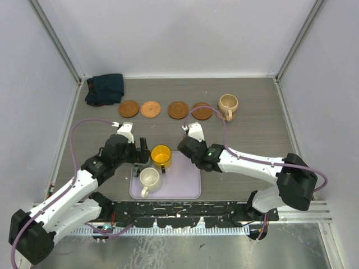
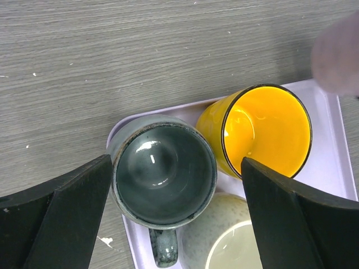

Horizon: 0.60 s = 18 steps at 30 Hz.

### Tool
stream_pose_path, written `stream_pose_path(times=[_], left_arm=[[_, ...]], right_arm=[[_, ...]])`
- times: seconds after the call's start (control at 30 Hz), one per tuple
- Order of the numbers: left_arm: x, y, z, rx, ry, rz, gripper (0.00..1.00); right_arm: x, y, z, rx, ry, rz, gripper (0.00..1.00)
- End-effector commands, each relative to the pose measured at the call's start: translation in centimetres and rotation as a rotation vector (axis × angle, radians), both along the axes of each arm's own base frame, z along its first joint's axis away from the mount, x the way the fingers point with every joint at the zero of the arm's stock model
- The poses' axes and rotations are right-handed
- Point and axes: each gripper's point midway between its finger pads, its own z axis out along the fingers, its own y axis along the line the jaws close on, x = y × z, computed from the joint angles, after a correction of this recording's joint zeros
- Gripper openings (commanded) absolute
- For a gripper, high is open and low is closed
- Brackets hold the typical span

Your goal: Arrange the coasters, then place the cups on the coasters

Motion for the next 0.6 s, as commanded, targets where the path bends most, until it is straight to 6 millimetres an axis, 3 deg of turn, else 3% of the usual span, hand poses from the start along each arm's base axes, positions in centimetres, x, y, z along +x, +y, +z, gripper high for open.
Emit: stream_pose_path(times=[0.0,0.2,0.57], left_arm=[[1.4,-0.9,2.0,-0.021,-0.073,-0.015,0.98],[2.2,-1.3,2.5,-0.02,-0.091,-0.026,0.98],[4.4,-1.5,2.5,0.034,-0.123,-0.013,0.98]], right_arm=[[5.8,1.9,6.7,0.122,-0.217,-0.106,0.01],[12.1,1.1,8.2,0.135,-0.264,-0.199,0.01],[22.6,-1.3,7.1,0.149,-0.259,-0.258,0.01]])
